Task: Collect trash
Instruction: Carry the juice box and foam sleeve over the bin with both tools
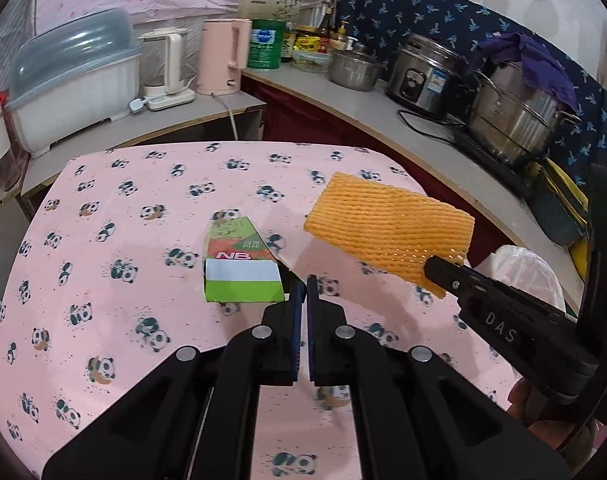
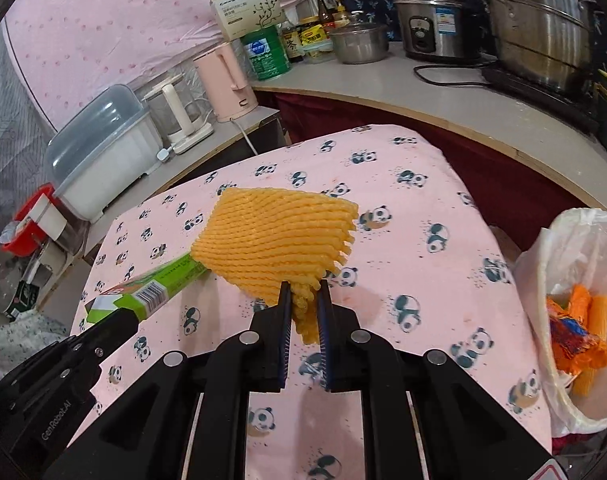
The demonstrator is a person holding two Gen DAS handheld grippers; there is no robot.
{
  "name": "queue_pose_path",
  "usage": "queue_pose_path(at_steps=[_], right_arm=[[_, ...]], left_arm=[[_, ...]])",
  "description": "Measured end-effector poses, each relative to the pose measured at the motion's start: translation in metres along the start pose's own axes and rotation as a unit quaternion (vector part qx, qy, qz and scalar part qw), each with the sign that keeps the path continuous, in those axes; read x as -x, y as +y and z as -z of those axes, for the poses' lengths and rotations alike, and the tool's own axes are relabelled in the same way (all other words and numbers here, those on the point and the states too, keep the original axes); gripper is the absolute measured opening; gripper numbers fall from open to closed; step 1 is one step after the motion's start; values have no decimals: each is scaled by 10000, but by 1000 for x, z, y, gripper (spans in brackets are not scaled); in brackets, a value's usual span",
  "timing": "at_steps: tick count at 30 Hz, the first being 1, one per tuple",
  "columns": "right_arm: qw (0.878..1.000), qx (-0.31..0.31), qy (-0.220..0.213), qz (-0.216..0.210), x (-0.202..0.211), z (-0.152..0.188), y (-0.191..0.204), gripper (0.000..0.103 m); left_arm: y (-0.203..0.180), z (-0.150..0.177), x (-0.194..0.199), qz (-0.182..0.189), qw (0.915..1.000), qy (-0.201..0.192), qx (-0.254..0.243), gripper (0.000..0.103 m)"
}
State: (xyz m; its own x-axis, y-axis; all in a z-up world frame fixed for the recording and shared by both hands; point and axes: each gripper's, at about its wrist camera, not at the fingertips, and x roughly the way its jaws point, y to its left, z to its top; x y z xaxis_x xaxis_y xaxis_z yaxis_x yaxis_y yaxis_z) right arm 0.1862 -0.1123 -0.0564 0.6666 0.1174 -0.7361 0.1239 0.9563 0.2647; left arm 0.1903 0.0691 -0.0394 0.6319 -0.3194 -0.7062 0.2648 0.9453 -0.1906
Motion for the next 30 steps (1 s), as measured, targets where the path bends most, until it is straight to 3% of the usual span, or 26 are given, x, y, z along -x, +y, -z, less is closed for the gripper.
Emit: queue_pose_path(at_steps=[10, 20, 30], right_arm=[[9966, -580, -473, 358, 73, 10, -90, 12], [9855, -1215, -863, 816, 133, 23, -181, 12], [9727, -1761, -946, 1180, 153, 44, -246, 12]], left_arm=[[-118, 7, 12, 513, 9956, -83, -775, 1], [-224, 6, 34, 1114, 9832, -263, -1420, 1], [-286, -5, 45, 1681, 9694, -338, -1757, 1]])
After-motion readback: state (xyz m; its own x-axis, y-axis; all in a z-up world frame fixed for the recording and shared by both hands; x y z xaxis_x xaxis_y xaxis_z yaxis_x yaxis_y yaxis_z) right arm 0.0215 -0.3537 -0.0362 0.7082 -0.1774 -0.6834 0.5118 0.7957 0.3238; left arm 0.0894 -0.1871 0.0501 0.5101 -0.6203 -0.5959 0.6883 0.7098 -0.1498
